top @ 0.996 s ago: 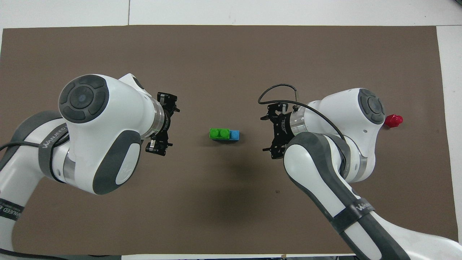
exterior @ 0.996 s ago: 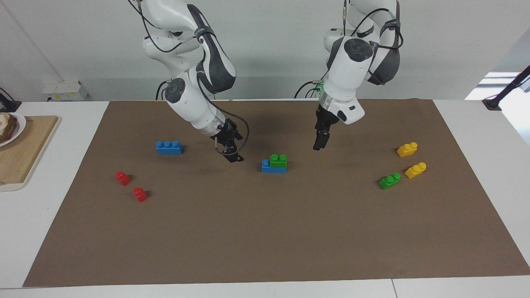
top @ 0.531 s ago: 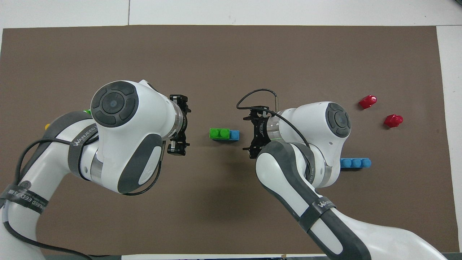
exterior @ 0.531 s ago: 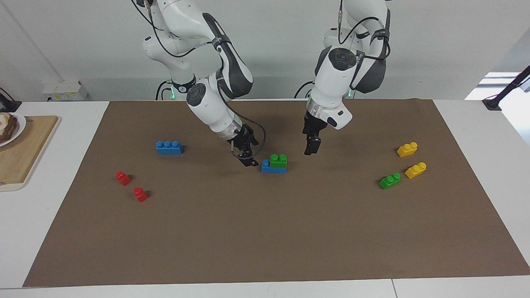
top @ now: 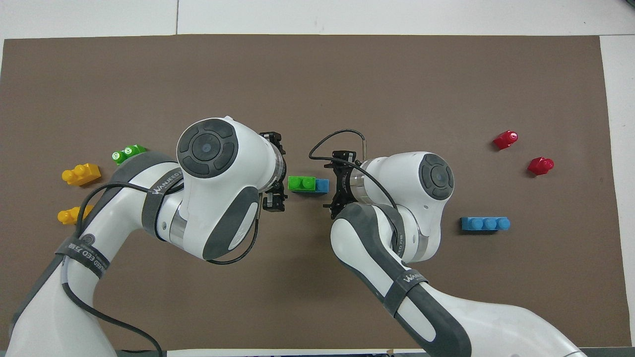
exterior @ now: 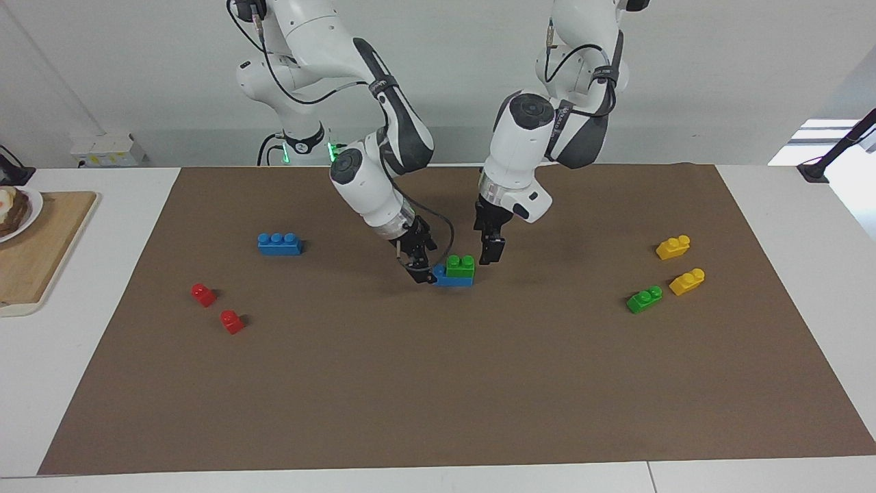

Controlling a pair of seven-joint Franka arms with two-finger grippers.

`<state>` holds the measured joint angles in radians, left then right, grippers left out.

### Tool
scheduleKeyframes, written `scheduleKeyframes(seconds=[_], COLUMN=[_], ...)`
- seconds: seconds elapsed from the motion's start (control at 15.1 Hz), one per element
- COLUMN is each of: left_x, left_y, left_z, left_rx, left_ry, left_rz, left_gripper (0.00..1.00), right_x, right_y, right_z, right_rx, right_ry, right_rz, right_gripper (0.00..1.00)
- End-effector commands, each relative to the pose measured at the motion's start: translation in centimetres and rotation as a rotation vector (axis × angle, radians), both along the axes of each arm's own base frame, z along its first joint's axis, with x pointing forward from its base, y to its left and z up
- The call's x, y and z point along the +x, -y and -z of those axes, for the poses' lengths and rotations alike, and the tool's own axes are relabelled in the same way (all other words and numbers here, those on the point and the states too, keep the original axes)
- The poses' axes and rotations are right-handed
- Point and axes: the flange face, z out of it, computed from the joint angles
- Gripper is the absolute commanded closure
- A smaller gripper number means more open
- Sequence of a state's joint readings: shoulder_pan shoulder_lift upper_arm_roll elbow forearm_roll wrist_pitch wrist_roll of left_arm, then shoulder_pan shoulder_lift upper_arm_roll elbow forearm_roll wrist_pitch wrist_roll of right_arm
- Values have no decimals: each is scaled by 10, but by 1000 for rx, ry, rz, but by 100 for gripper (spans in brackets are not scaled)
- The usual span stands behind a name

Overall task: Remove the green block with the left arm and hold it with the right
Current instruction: 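Lower the left gripper to the green end while the right gripper reaches blue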

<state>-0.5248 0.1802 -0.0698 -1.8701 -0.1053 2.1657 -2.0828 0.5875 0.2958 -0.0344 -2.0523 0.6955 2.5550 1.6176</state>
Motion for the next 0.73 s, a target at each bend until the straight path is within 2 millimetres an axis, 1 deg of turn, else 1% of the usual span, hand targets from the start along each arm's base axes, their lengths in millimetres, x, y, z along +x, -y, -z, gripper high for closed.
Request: scheduleKeyframes(seconds=[0.0, 0.13, 0.33, 0.4, 0.53, 0.6, 0.66], left_x=[7, -3, -2, 0, -2, -5, -6], left_y=[5, 13, 15, 16, 20, 26, 29], left_z=[12, 21, 25, 36, 42, 54, 58], left_rx=[-7, 7, 5, 16, 29, 39, 43], left_ry=[3, -14, -12, -26, -29, -44, -51], left_rz=[-43, -24, -23, -22, -9, -1, 0], left_gripper=[0, 0, 0, 0, 0, 0, 0], right_x=[2, 2, 1, 2, 2, -2, -3], right_y=[-2, -3, -2, -2, -1, -7, -8], right_z=[8, 12, 18, 20, 20, 22, 22], right_rx=[9, 5, -2, -4, -6, -8, -9], right_ry=[3, 13, 9, 10, 23, 23, 25], right_rz=[25, 31, 32, 32, 41, 30, 28], right_gripper=[5, 5, 5, 6, 7, 7, 8])
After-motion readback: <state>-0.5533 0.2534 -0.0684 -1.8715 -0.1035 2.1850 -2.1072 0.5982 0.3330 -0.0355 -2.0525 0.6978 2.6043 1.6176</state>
